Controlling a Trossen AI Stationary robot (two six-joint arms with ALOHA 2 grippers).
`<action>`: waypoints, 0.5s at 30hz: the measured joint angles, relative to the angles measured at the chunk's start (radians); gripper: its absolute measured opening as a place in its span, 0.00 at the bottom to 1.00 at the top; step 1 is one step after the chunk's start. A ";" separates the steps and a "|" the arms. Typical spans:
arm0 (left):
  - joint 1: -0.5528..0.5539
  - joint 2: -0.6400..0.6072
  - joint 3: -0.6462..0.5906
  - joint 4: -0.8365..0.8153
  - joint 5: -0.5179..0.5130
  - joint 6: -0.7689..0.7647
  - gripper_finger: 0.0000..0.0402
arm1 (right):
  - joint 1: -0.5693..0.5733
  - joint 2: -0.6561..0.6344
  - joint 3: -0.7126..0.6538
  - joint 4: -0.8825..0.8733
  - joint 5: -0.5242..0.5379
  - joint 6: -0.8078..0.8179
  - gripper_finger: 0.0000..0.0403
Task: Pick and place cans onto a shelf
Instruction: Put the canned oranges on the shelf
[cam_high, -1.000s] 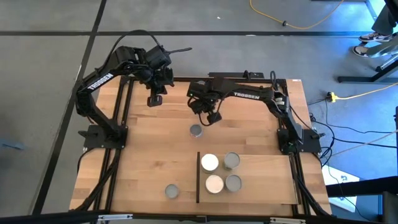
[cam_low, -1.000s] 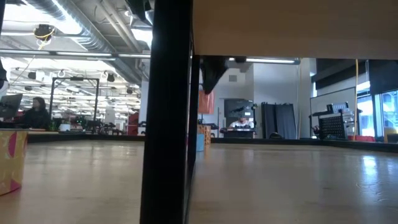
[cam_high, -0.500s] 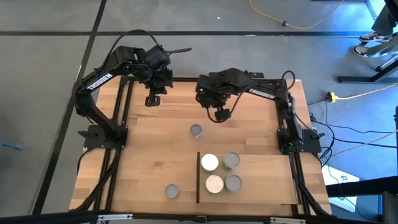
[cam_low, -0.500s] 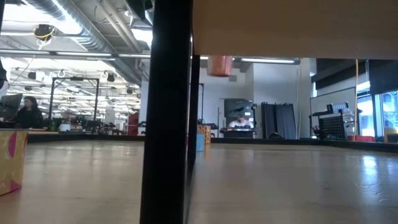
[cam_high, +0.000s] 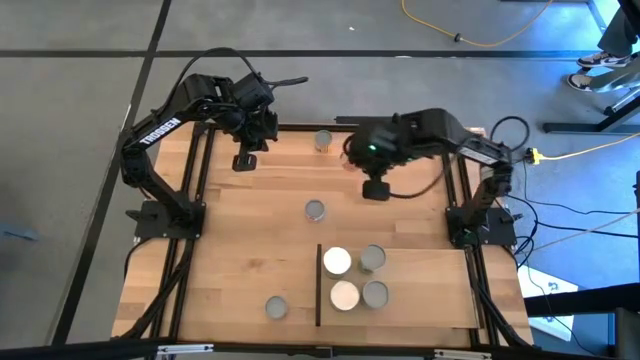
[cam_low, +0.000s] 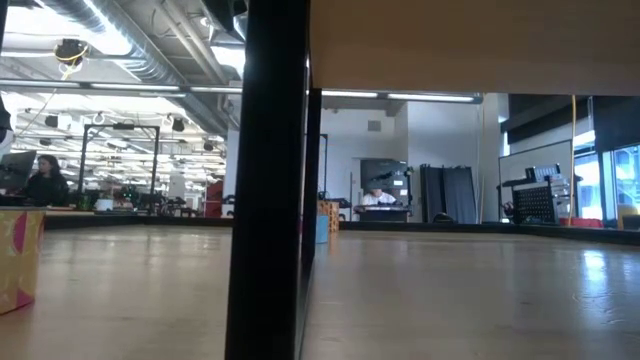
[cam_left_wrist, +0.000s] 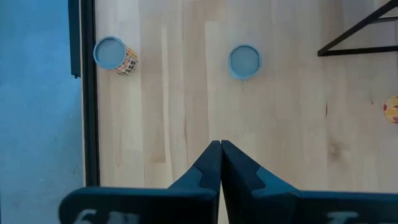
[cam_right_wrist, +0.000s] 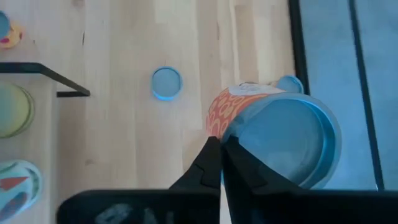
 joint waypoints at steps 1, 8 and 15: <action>0.000 0.000 0.000 0.000 0.000 0.000 0.00 | 0.013 -0.018 -0.017 -0.001 0.013 0.029 0.01; 0.000 0.000 0.000 0.000 0.000 0.000 0.00 | 0.112 -0.175 -0.222 -0.002 0.046 0.295 0.00; 0.003 0.000 0.000 0.009 0.001 0.000 0.00 | 0.256 -0.328 -0.456 -0.005 -0.059 0.654 0.00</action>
